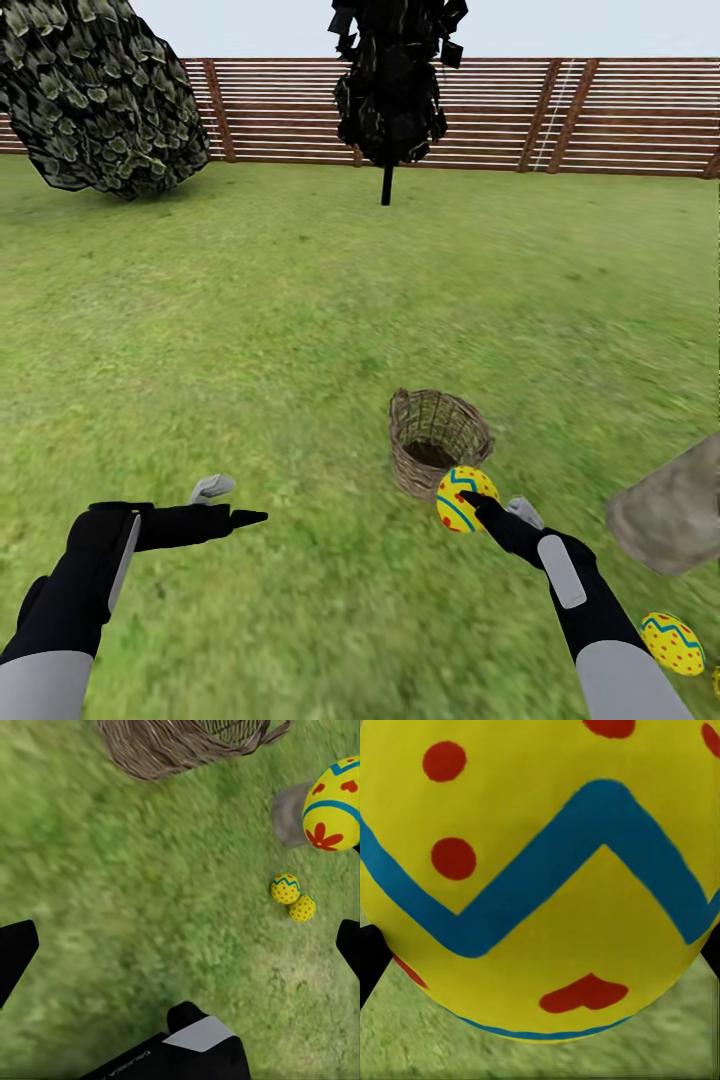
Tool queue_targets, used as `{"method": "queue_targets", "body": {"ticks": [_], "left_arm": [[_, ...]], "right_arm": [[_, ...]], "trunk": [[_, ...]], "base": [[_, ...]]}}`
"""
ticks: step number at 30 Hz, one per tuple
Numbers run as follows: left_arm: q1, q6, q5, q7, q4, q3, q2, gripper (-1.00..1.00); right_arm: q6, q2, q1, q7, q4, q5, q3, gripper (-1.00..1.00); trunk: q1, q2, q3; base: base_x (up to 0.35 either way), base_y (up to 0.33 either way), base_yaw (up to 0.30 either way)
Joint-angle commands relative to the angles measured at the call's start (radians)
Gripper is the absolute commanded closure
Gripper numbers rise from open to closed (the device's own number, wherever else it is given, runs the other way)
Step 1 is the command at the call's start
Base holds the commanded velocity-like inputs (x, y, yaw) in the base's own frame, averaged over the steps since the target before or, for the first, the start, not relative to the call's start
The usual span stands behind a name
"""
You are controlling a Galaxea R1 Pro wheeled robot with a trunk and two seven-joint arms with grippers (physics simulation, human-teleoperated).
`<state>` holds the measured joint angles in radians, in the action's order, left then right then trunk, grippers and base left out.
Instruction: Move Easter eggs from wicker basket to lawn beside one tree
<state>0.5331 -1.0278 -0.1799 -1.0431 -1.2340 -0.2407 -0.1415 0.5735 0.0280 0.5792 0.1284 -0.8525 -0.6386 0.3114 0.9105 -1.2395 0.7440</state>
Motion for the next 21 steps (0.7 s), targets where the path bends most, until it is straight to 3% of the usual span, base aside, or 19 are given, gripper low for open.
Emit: {"method": "queue_targets", "body": {"ticks": [1,5,12,21], "left_arm": [[0.001,-0.006,-0.01,-0.011,-0.001,-0.002,0.0,-1.0],[0.001,-0.006,-0.01,-0.011,-0.001,-0.002,0.0,-1.0],[0.001,-0.012,-0.01,-0.012,-0.001,-0.005,0.0,-1.0],[0.001,-0.014,-0.01,-0.012,-0.003,-0.003,0.002,-1.0]], "right_arm": [[0.006,0.0,0.001,0.004,0.0,0.0,0.003,1.0],[0.005,0.0,0.001,0.004,0.0,0.0,0.003,1.0],[0.005,0.0,0.001,0.004,0.004,-0.004,0.004,1.0],[0.002,0.0,0.001,0.002,0.006,-0.004,0.005,1.0]], "trunk": [[0.0,-0.001,0.0],[0.0,-0.001,-0.003],[0.0,-0.001,-0.009],[-0.035,0.062,-0.046]], "base": [[-0.296,-0.023,-0.106],[-0.285,-0.006,-0.189],[-0.035,0.0,-0.219],[0.0,0.0,-0.204]]}}
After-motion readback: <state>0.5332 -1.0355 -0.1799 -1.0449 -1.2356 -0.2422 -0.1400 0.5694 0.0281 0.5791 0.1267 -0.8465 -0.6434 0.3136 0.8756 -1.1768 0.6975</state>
